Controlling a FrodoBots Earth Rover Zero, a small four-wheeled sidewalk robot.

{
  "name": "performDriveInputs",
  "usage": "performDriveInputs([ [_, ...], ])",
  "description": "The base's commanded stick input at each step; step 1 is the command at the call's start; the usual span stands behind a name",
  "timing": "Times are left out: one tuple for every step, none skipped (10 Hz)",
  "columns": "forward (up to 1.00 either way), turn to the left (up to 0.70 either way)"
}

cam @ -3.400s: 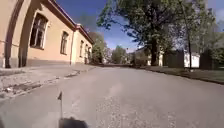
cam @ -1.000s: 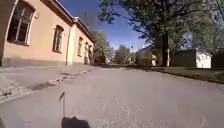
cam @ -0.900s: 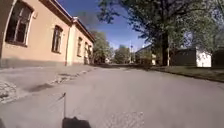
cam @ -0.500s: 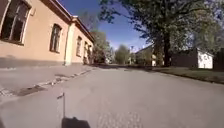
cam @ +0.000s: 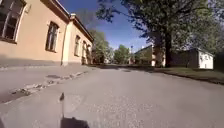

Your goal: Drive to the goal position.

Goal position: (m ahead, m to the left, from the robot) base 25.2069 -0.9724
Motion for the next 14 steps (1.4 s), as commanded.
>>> performDriveInputs([
  [1.0,0.0],
  [1.0,0.0],
  [1.0,0.0],
  [1.0,0.0],
  [1.0,0.0],
  [1.0,0.0],
  [1.0,0.0],
  [1.0,0.0],
  [1.0,0.0],
  [1.0,0.0],
  [1.0,0.0],
  [1.0,0.0],
  [1.0,0.0],
  [1.0,0.0],
])
